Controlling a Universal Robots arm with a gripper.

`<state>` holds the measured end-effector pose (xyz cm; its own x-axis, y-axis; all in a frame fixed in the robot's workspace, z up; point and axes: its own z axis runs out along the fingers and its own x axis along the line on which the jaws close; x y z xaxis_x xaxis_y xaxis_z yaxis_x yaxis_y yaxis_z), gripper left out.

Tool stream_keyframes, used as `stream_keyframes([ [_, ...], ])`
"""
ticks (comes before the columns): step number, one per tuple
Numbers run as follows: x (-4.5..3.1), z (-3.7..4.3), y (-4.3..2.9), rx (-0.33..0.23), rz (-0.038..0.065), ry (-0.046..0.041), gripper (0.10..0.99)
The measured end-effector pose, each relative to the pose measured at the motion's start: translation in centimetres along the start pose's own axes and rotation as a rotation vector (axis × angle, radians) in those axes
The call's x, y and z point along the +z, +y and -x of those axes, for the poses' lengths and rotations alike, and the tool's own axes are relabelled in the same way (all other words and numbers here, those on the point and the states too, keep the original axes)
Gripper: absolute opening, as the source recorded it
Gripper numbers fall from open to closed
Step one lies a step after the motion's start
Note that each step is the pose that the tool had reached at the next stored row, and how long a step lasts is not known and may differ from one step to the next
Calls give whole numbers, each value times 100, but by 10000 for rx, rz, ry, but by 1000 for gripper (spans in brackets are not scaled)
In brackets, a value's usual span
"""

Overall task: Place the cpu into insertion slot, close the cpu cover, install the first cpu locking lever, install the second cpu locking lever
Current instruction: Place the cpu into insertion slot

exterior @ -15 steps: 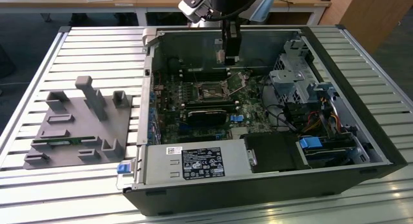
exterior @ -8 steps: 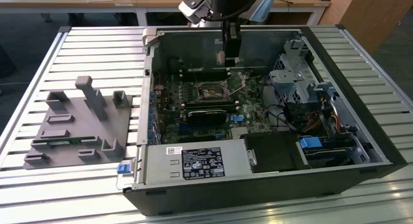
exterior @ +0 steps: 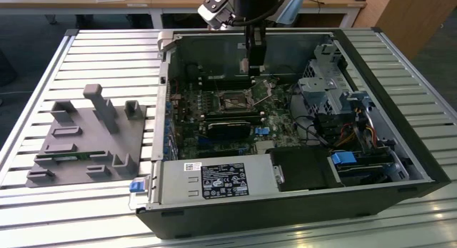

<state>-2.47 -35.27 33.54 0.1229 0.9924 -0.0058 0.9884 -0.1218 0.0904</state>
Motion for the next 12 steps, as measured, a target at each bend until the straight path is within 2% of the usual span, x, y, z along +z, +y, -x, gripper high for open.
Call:
stream_keyframes([
  [3, 28, -2, -3, 436, -2, -40, 541],
  [6, 75, -21, -10, 440, -10, -41, 541],
  [12, 161, -23, -18, -581, -5, 50, 541],
])
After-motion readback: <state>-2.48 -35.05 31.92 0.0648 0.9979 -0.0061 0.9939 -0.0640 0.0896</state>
